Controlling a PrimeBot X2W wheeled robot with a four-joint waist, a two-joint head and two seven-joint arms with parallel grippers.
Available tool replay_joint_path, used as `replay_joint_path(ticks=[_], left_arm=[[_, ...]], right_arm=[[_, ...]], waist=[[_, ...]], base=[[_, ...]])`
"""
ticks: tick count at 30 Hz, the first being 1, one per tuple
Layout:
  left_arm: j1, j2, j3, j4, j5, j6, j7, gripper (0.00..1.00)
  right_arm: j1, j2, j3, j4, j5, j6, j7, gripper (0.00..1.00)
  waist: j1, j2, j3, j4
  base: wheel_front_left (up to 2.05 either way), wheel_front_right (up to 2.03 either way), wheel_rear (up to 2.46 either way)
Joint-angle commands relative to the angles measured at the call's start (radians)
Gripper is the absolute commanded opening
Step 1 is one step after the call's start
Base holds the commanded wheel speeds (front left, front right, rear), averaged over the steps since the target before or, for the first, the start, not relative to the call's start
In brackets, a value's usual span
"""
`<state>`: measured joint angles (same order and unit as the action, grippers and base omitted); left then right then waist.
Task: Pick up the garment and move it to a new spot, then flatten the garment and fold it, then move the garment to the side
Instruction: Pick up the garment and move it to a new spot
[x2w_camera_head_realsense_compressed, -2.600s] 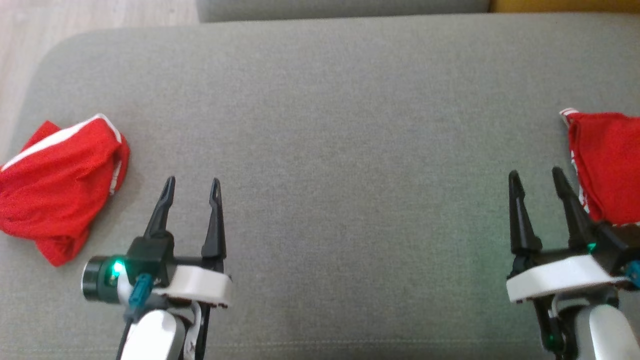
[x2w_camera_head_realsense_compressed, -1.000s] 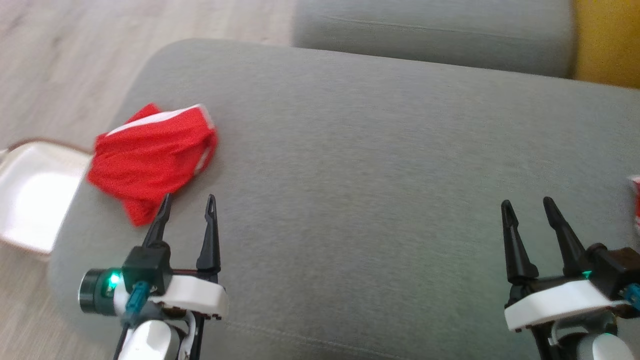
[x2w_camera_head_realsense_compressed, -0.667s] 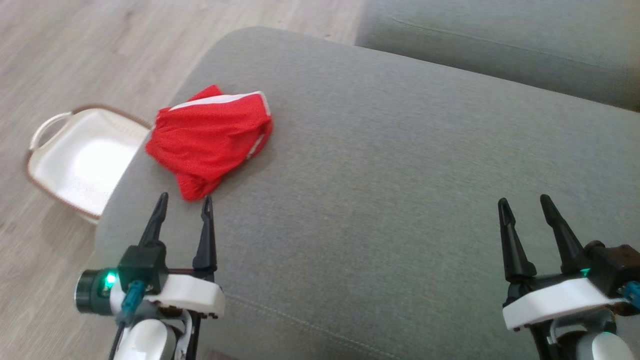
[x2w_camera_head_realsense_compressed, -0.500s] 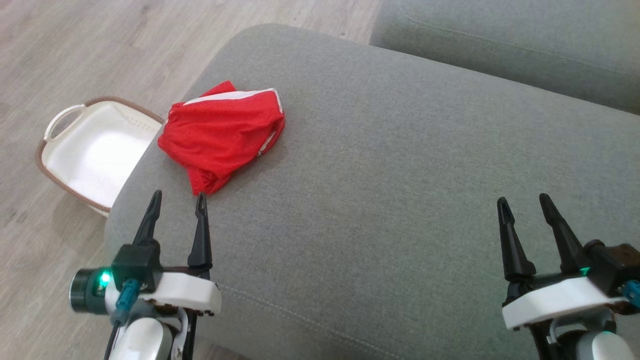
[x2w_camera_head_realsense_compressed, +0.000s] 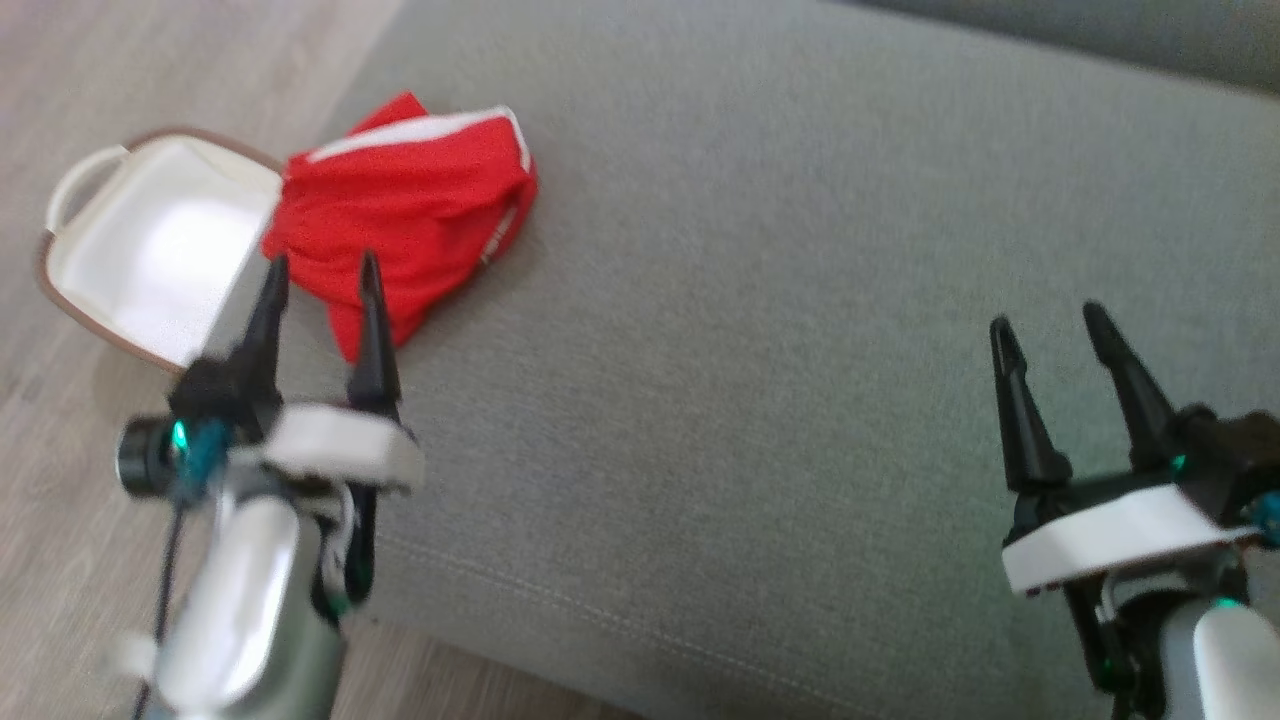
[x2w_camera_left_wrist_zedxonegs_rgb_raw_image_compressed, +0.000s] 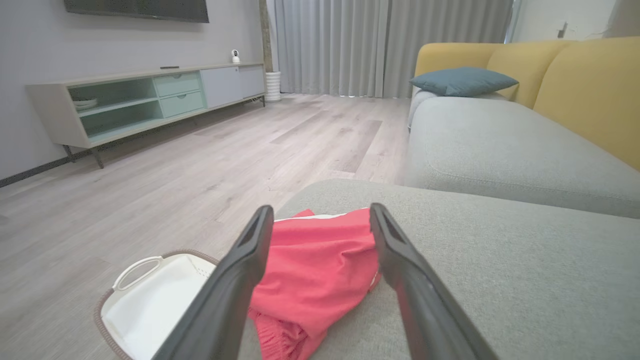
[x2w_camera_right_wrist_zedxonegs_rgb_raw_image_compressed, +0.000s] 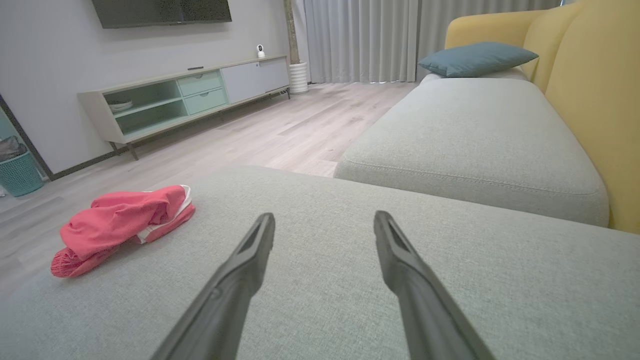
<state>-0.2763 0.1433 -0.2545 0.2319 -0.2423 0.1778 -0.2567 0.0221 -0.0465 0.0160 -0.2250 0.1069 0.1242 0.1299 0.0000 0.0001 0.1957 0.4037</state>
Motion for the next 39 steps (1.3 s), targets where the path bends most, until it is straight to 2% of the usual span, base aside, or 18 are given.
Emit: replay_joint_path(ticks=[1, 10, 19, 20, 21, 22, 25, 31, 35, 39], left_arm=[[-0.085, 0.008, 0.057, 0.023, -0.017, -0.019, -0.005, 1.0], [-0.357, 0.015, 0.105, 0.45, -0.066, -0.101, 0.01, 1.0], [-0.546, 0.056, 0.089, 0.795, -0.094, -0.182, 0.194, 1.0], [-0.558, 0.061, 0.088, 0.812, -0.094, -0.187, 0.191, 0.97], [-0.567, 0.064, 0.085, 0.832, -0.095, -0.195, 0.198, 0.43], [-0.574, 0.067, 0.083, 0.85, -0.096, -0.203, 0.203, 0.0], [-0.589, 0.079, 0.077, 0.881, -0.091, -0.204, 0.17, 0.0], [-0.591, 0.1, 0.057, 0.864, -0.055, -0.16, 0.027, 0.0], [-0.554, 0.115, 0.077, 0.777, -0.057, -0.136, -0.002, 0.0], [-0.473, 0.128, 0.097, 0.604, -0.046, -0.122, -0.005, 0.0]], right_arm=[[-0.049, -0.018, 0.025, -0.053, -0.009, 0.007, 0.017, 1.0], [-0.097, -0.069, 0.013, -0.121, -0.018, 0.007, 0.074, 1.0], [-0.113, -0.085, 0.013, -0.122, -0.008, 0.007, 0.08, 1.0], [-0.114, -0.084, 0.013, -0.12, -0.006, 0.007, 0.079, 1.0], [-0.115, -0.082, 0.013, -0.118, -0.005, 0.007, 0.077, 1.0], [-0.116, -0.081, 0.012, -0.116, -0.003, 0.007, 0.074, 1.0], [-0.116, -0.074, 0.01, -0.108, 0.001, 0.007, 0.064, 1.0], [-0.099, -0.06, 0.008, -0.079, 0.008, 0.007, 0.033, 1.0], [-0.076, -0.044, 0.0, -0.052, 0.016, 0.007, 0.006, 1.0], [-0.052, -0.027, 0.003, -0.028, 0.025, 0.007, -0.018, 1.0]], waist=[[0.0, -0.0001, 0.087, -0.034], [0.0, -0.0001, 0.235, -0.065], [0.0, -0.0001, 0.255, -0.081], [0.0, -0.0001, 0.253, -0.084], [0.0, -0.0001, 0.251, -0.087], [0.0, -0.0001, 0.248, -0.089], [0.0, -0.0001, 0.233, -0.094], [0.0, -0.0001, 0.167, -0.1], [0.0, -0.0001, 0.098, -0.111], [0.0, -0.0001, 0.032, -0.129]], base=[[0.0, 0.0, 0.0], [0.0, 0.0, 0.0], [0.0, 0.0, 0.0], [0.0, 0.0, 0.0], [0.0, 0.0, 0.0], [0.0, 0.0, 0.0], [0.0, 0.0, 0.0], [0.0, 0.0, 0.0], [0.0, 0.0, 0.0], [0.0, 0.0, 0.0]])
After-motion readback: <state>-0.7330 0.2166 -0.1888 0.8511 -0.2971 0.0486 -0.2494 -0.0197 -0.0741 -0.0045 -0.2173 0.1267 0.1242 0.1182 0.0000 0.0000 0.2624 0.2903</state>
